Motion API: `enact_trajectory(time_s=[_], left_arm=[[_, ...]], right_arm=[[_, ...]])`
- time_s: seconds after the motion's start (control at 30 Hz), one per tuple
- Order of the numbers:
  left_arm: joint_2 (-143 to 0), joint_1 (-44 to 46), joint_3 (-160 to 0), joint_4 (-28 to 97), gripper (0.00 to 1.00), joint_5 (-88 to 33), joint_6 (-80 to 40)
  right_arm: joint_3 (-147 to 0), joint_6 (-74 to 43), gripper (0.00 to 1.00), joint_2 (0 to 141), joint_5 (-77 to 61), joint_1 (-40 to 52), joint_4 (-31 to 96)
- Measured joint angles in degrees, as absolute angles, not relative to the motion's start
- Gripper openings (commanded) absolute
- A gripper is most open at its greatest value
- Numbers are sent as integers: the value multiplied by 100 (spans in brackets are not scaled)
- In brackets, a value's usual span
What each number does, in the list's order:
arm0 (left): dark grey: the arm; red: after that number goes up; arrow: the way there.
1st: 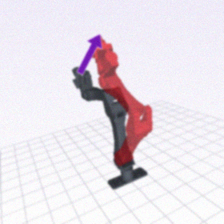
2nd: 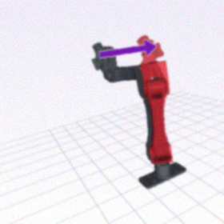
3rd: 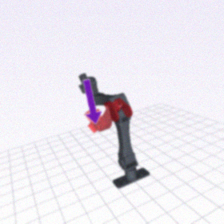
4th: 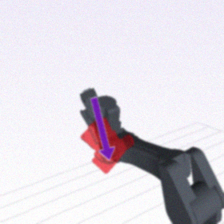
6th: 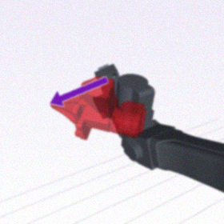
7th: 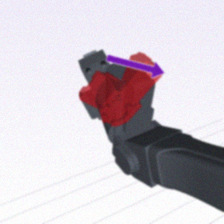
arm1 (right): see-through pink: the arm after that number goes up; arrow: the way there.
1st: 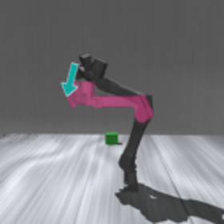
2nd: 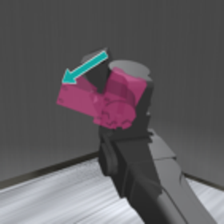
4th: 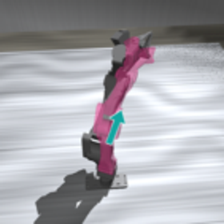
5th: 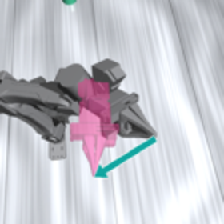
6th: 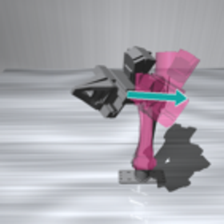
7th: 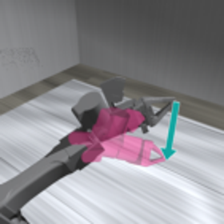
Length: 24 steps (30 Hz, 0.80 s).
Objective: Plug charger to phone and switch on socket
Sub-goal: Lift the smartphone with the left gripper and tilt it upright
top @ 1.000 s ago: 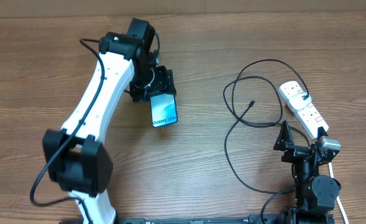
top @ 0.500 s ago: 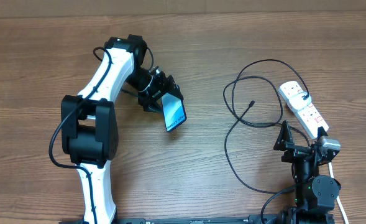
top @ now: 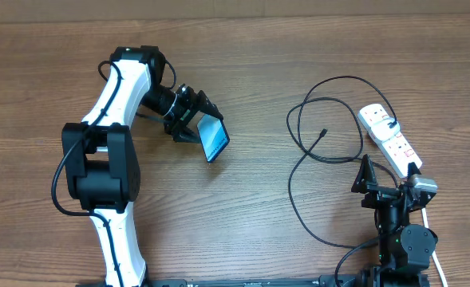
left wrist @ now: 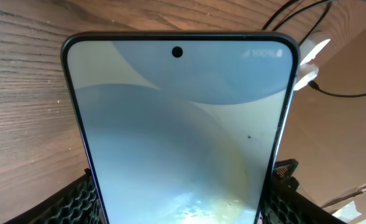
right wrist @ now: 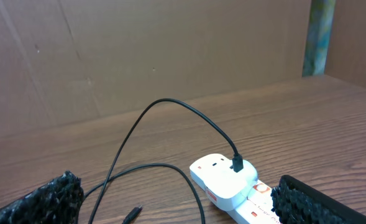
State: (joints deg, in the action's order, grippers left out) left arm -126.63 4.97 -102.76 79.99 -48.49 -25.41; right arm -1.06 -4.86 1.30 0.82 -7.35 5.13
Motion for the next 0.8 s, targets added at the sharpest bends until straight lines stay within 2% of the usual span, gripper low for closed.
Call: enact_trajectory(time_s=[0.5, 0.8], left_arm=[[-12663, 515, -10276, 7839, 4, -4823, -2536], [-12663, 515, -10276, 7913, 4, -3815, -2536]], right_arm=[[-106, -489, 100, 130, 82, -735, 513], [-106, -486, 100, 130, 82, -735, 510]])
